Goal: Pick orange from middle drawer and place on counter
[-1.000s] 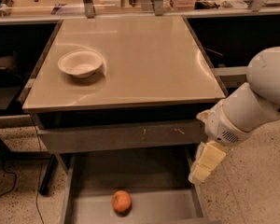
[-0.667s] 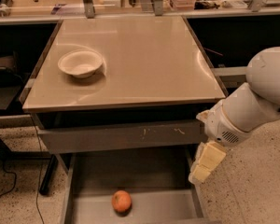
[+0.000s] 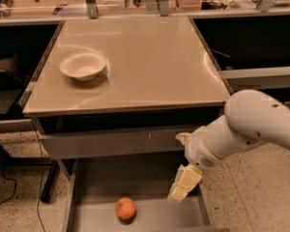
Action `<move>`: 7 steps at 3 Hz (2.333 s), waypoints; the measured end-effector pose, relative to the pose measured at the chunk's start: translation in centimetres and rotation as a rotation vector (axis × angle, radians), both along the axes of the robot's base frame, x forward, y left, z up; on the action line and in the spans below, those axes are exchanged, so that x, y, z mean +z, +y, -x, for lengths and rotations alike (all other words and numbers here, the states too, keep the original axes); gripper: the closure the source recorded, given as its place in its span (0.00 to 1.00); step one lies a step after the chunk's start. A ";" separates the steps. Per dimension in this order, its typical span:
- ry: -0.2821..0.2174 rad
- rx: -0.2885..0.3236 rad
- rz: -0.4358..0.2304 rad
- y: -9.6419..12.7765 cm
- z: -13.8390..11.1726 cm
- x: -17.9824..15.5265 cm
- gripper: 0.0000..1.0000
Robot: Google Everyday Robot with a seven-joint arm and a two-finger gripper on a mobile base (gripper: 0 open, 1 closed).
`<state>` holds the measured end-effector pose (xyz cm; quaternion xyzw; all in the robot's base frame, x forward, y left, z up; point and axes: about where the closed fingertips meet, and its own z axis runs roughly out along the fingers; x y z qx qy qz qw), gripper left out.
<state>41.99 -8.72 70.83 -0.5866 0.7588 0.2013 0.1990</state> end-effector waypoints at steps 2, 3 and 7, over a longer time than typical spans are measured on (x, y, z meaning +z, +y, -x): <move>0.033 0.042 -0.078 3.2 0.0 -4.0 0.00; 0.049 0.056 -0.114 4.6 0.7 -5.7 0.00; 0.083 0.082 -0.192 11.3 1.5 -15.3 0.00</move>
Offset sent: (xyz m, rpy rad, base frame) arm -0.0007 0.0277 -0.0323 0.0642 0.0252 0.0375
